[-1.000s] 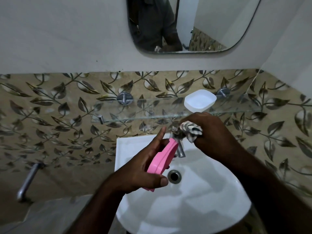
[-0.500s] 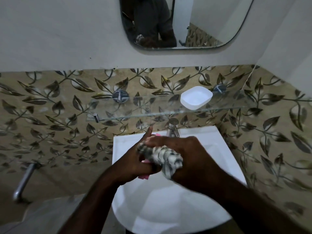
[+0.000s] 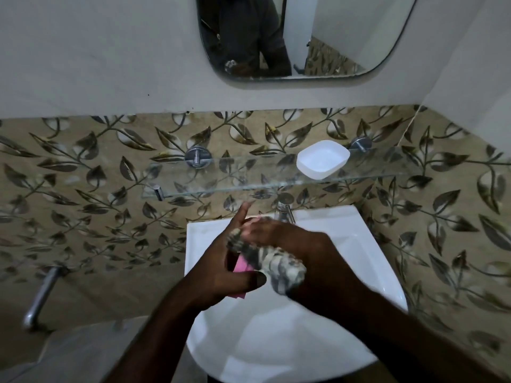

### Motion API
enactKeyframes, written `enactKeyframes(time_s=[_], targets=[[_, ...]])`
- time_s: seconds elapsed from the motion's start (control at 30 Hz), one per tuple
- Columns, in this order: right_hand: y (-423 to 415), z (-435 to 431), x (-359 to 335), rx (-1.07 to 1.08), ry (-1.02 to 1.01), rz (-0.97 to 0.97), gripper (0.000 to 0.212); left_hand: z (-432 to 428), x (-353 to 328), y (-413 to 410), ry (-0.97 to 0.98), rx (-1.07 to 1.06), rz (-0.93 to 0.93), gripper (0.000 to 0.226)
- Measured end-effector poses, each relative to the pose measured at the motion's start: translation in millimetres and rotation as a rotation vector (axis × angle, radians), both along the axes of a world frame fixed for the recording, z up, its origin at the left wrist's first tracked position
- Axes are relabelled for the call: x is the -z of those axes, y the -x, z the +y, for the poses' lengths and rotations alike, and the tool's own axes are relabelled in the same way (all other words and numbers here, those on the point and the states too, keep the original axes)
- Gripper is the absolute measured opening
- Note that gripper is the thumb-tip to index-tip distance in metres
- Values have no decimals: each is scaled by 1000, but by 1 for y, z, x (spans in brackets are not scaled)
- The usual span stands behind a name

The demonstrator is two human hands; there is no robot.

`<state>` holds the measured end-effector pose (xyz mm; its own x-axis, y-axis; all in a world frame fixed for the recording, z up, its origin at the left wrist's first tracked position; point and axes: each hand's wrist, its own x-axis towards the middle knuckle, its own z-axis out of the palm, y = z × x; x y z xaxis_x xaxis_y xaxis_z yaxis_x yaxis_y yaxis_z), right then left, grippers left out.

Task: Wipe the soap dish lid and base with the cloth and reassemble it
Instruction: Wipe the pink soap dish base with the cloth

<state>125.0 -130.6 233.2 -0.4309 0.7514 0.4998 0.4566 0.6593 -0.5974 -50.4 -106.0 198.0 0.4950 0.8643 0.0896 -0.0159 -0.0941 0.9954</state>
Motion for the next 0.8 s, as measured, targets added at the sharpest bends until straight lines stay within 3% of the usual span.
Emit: enactKeyframes(time_s=[0.13, 0.27, 0.33, 0.5, 0.67, 0.8], targets=[[-12, 13, 2, 212, 156, 128, 57, -5, -6, -4, 5, 0, -3, 120], [1, -9, -6, 32, -111, -40, 52, -9, -12, -1, 50, 3, 42, 121], [-3, -2, 1, 2, -149, -17, 47, -11, -12, 1, 2, 8, 52, 120], [-16, 18, 12, 122, 283, 224, 64, -11, -14, -3, -60, 26, 83, 118], [-9, 12, 17, 56, 566, 568, 45, -11, -16, -4, -43, -6, 90, 117], [-9, 14, 19, 0, 696, 704, 39, -15, -15, -7, -48, -40, 106, 119]])
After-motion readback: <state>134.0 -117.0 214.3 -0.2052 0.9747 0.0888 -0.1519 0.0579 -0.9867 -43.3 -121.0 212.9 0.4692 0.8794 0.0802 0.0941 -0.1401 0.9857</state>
